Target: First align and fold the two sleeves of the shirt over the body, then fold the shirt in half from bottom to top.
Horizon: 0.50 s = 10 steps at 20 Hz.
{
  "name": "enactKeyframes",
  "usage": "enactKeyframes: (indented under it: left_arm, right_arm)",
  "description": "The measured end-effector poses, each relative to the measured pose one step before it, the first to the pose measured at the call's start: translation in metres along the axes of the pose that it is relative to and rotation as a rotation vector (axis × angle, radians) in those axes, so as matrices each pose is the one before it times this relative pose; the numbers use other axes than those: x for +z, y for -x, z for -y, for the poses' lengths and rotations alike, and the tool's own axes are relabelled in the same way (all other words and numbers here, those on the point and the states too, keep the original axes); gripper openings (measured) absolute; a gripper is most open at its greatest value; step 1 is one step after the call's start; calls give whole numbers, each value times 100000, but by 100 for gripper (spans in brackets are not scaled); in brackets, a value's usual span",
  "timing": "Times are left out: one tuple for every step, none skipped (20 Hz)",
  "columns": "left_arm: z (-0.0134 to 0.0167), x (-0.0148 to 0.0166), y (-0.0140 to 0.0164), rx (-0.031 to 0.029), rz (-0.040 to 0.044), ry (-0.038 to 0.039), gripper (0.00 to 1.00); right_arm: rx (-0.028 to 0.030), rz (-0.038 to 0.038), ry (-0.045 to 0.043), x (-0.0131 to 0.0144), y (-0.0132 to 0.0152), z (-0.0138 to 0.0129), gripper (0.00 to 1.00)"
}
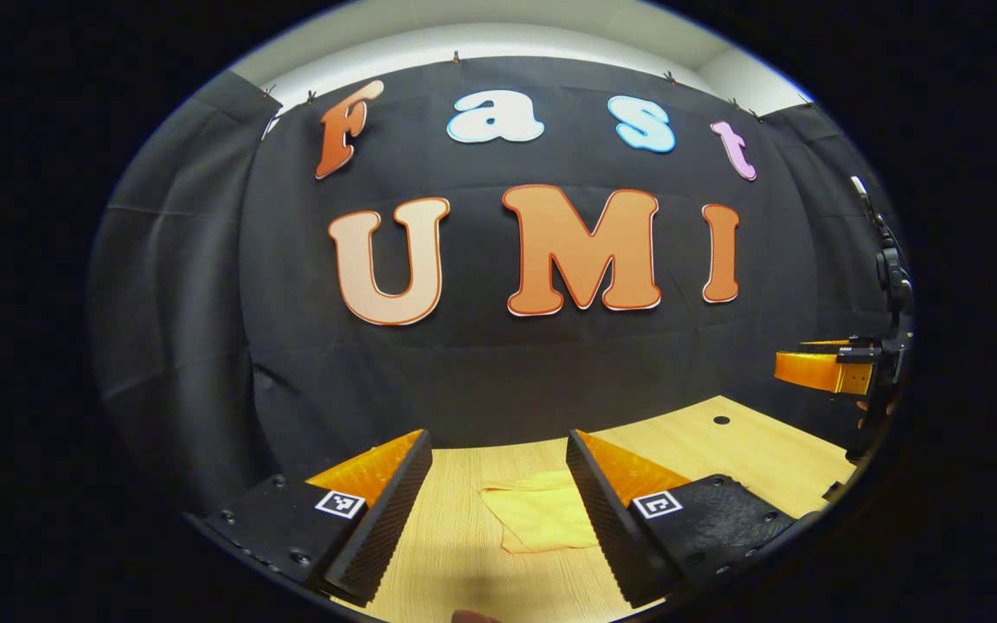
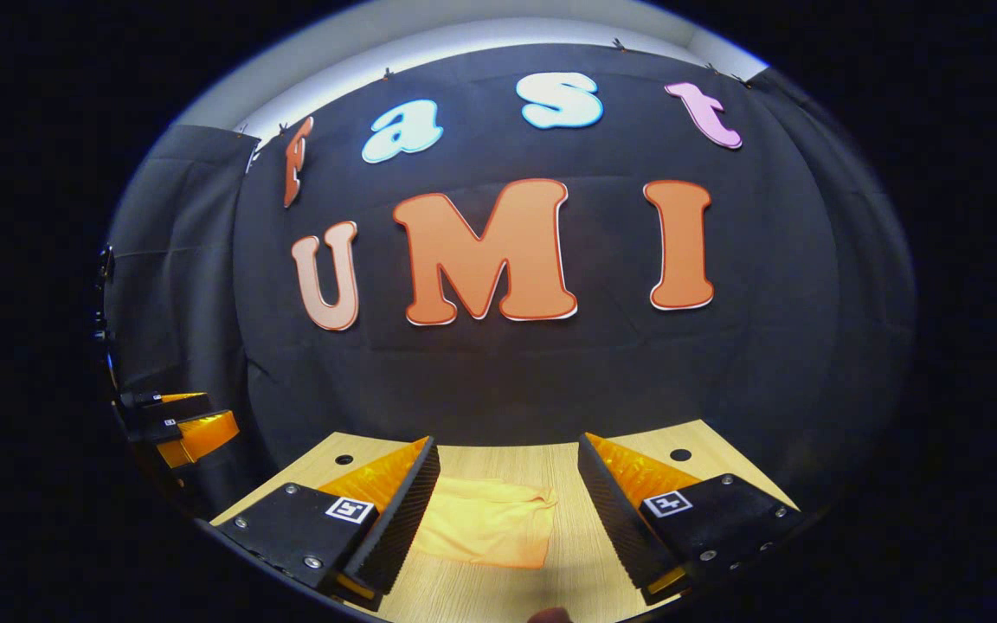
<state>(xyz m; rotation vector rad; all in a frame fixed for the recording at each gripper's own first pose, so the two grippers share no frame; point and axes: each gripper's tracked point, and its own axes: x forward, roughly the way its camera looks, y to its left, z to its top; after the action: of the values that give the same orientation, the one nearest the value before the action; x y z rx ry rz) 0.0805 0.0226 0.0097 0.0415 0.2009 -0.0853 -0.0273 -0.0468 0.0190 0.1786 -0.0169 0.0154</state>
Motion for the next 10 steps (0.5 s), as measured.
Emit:
enactKeyframes:
  left_arm:
    - [575,351,1255,477,1342,-209,96]
    - [292,377,1121,424,1759,-212,96]
    - [368,255,891,232,1463,386,96]
    - [331,405,770,417,1613,297,96]
    - [102,307,954,1076,1043,566,96]
    - [170,383,789,959,1667,870,96]
    - [83,209,768,935,1467,1173,96]
    - [114,144,585,462,1692,1204,96]
    - [202,-107,489,846,1209,835,96]
    - [300,-308,521,-16,317,331,96]
  right_arm:
    - [983,541,662,95,882,-555,100]
    - [1188,692,344,43,746,-361,98]
    - [1313,822,417,129,770,-572,98]
    - [942,501,394,-75,606,-443,100]
    - [1020,435,508,-43,632,-521,98]
    - [1025,705,593,1,521,-443,98]
    - [1026,755,809,-3,681,-449,98]
    - [573,813,831,-95,511,-278,98]
    - [635,603,1153,-170,494,-361,100]
    - [-2,117,886,-352,537,-76,100]
